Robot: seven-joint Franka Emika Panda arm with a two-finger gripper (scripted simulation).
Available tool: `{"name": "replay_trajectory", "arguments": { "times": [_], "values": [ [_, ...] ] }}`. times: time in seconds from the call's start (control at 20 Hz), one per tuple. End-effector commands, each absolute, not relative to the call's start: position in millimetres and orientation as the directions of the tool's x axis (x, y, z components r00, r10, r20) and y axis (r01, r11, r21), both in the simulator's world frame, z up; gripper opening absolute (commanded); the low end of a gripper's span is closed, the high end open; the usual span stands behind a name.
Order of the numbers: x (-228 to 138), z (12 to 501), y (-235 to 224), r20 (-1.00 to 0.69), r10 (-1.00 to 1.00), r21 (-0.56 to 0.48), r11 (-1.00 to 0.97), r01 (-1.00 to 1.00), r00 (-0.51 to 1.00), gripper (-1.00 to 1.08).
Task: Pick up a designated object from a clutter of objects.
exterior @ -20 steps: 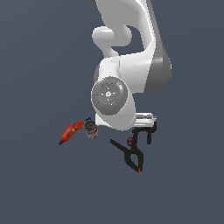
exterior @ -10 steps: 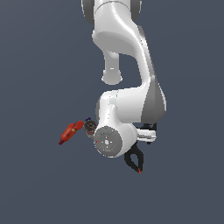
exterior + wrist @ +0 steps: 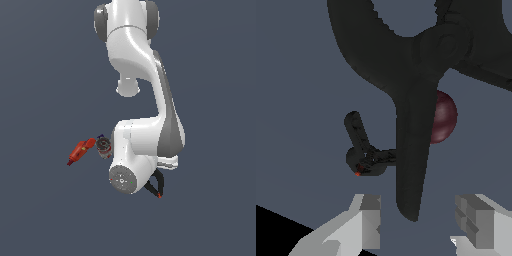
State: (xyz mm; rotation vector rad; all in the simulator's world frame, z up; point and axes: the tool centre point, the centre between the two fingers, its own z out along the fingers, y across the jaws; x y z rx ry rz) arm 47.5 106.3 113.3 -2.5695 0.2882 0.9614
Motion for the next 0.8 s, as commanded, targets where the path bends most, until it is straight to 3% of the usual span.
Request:
{"name": "replay_trajectory", "arguments": {
  "times": [0.0, 0.75],
  "values": [
    [47, 111, 108, -0.673, -0.055, -0.281, -0.904, -0.323, 0.738, 0.28],
    [32, 94, 118, -0.674, -0.055, -0.28, -0.904, -0.324, 0.736, 0.28]
  ]
}}
